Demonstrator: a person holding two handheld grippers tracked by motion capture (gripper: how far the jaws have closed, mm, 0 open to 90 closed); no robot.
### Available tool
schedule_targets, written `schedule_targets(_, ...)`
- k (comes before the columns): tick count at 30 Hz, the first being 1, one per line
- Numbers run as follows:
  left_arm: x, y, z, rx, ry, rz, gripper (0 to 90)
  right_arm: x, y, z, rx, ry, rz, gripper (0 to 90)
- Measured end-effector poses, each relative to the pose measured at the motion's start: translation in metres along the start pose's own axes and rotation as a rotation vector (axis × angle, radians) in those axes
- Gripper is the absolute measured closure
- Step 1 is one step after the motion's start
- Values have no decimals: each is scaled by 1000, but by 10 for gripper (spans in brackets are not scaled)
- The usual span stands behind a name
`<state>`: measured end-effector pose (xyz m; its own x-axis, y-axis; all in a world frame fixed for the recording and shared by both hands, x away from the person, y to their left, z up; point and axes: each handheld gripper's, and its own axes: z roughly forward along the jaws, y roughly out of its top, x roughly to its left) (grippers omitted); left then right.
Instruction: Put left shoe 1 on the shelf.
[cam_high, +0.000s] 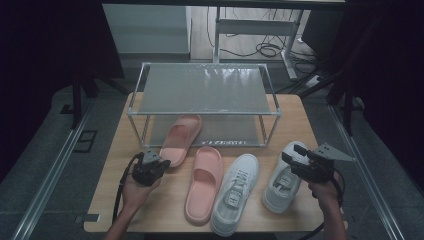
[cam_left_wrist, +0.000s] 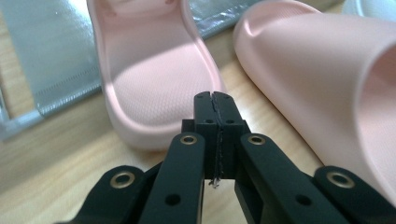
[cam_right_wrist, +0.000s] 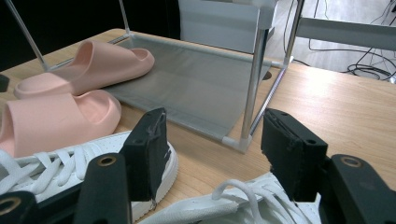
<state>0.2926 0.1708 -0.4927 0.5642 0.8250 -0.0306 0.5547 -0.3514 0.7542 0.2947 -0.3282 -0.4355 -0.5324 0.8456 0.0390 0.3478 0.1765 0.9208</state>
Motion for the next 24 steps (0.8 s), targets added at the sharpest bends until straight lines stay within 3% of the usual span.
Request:
schedule_targets(9, -4, -24, -8, 22, -15, -8, 900, 1, -1, 4, 12, 5, -5, 411)
schedule_targets(24, -2, -31, 3, 44, -12, -8, 900, 2, -1, 3, 11, 5, -10, 411)
